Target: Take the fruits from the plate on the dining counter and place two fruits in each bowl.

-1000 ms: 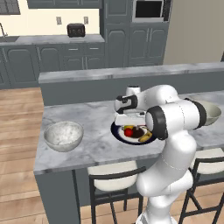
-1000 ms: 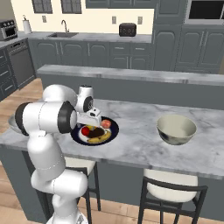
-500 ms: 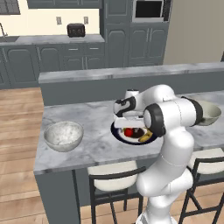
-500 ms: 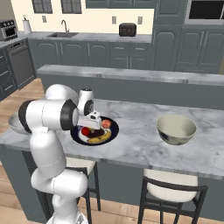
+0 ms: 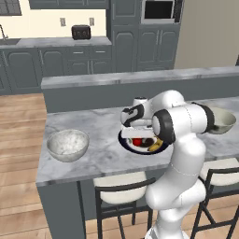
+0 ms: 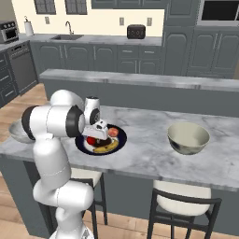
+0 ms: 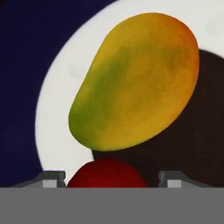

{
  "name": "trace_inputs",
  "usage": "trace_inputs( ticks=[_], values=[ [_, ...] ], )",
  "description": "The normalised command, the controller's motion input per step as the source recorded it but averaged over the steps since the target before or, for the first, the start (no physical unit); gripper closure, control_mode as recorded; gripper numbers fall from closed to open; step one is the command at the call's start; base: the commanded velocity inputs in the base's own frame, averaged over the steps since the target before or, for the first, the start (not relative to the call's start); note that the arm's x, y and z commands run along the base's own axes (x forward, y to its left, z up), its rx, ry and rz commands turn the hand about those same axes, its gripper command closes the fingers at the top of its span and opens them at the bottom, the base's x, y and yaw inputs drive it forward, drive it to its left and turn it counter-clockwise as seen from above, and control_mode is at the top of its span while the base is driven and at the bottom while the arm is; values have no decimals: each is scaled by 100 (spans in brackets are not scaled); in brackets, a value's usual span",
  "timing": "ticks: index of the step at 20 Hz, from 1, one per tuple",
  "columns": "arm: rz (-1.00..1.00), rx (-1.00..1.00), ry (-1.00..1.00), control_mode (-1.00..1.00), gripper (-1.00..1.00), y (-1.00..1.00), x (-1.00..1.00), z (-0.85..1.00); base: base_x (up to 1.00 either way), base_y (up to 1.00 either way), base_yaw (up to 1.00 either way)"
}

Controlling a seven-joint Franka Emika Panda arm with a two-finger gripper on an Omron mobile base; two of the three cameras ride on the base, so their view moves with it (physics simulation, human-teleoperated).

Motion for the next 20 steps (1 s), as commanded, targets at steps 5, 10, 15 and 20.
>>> trace_inputs(
  ticks=[5, 10, 15, 20],
  values=[
    [1, 0, -1, -100, 100, 21, 0, 19, 0, 0, 0],
    [34, 6, -7, -100, 100, 88, -2, 96, 0, 0, 0],
    [54, 3, -12, -100, 100, 100, 0, 71, 0, 0, 0],
    [50, 3, -7, -100, 100, 100, 0, 28, 0, 0, 0]
  ],
)
